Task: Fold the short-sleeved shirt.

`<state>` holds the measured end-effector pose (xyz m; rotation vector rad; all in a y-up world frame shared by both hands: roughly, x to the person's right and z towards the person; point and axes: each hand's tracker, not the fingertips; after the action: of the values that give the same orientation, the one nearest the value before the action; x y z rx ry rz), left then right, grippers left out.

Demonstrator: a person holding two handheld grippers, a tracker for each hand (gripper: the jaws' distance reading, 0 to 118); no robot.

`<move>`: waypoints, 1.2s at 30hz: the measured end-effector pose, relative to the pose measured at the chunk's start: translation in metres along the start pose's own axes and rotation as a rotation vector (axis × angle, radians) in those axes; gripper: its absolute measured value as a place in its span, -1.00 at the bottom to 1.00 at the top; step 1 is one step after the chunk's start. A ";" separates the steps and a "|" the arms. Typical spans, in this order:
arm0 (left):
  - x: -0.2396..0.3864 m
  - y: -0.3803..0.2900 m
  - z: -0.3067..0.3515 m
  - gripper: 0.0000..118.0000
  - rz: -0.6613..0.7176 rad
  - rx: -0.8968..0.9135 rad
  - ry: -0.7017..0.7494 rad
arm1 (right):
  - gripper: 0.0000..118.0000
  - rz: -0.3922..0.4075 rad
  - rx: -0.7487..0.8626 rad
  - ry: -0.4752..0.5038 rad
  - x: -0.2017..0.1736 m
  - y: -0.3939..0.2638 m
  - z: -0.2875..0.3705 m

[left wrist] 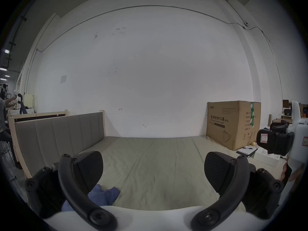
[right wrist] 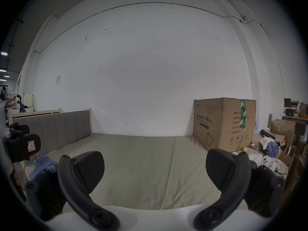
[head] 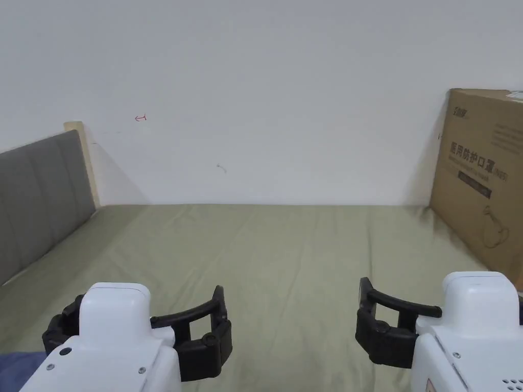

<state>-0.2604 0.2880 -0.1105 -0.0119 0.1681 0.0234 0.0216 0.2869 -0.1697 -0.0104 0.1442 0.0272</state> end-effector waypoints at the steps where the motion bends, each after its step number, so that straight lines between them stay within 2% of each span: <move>1: 0.000 0.000 0.000 1.00 0.004 -0.004 -0.003 | 1.00 0.006 -0.001 0.003 -0.001 0.000 0.000; 6: 0.000 0.000 -0.002 1.00 -0.003 -0.007 -0.001 | 1.00 0.021 -0.007 0.002 -0.003 0.002 0.000; 7: -0.001 0.000 -0.002 1.00 0.021 0.000 -0.001 | 1.00 0.047 -0.008 -0.019 -0.005 0.004 0.000; 8: -0.003 0.001 -0.001 1.00 0.110 0.015 -0.018 | 1.00 0.101 0.004 -0.046 -0.009 0.005 0.000; 9: -0.009 0.001 -0.001 1.00 0.258 0.023 -0.042 | 1.00 0.171 0.009 -0.084 -0.015 0.006 0.000; 10: -0.017 -0.003 -0.002 1.00 0.433 0.035 -0.084 | 1.00 0.327 -0.007 -0.143 -0.027 0.006 -0.002; 12: -0.030 -0.017 -0.008 1.00 0.729 0.038 -0.157 | 1.00 0.598 -0.022 -0.190 -0.049 -0.002 -0.006; 14: -0.036 -0.034 -0.011 1.00 0.954 0.058 -0.167 | 1.00 0.819 -0.046 -0.183 -0.067 -0.017 -0.007; 17: -0.036 -0.056 -0.011 1.00 1.162 0.030 -0.098 | 1.00 1.032 -0.036 -0.184 -0.084 -0.040 -0.011; 18: -0.034 -0.058 -0.011 1.00 1.168 0.010 -0.087 | 1.00 1.036 -0.046 -0.155 -0.085 -0.041 -0.011; 19: -0.031 -0.059 -0.013 1.00 1.133 0.003 -0.090 | 1.00 0.992 -0.059 -0.144 -0.086 -0.039 -0.012; 22: -0.026 -0.047 -0.019 1.00 0.954 -0.047 -0.021 | 1.00 0.774 -0.051 -0.099 -0.078 -0.027 -0.011; 24: -0.023 -0.027 -0.021 1.00 0.781 -0.042 0.016 | 1.00 0.651 -0.033 -0.119 -0.068 -0.016 -0.009; 26: -0.010 0.000 -0.021 1.00 0.487 -0.007 0.045 | 1.00 0.461 -0.013 -0.128 -0.054 -0.004 -0.008; 29: 0.006 0.012 -0.009 1.00 0.017 0.068 0.033 | 1.00 0.061 -0.018 -0.117 -0.025 0.002 -0.010; 31: 0.014 0.008 -0.002 1.00 -0.196 0.081 0.025 | 1.00 -0.079 -0.025 -0.101 -0.011 -0.004 -0.011; 33: 0.019 0.004 0.002 1.00 -0.288 0.060 0.016 | 1.00 -0.132 -0.027 -0.144 -0.006 -0.012 -0.011; 36: 0.017 0.000 0.004 1.00 -0.168 0.038 -0.049 | 1.00 -0.063 -0.043 -0.180 -0.009 -0.019 -0.012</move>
<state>-0.2434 0.2887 -0.1094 0.0129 0.1183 -0.1469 0.0112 0.2672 -0.1797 -0.0548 -0.0366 -0.0312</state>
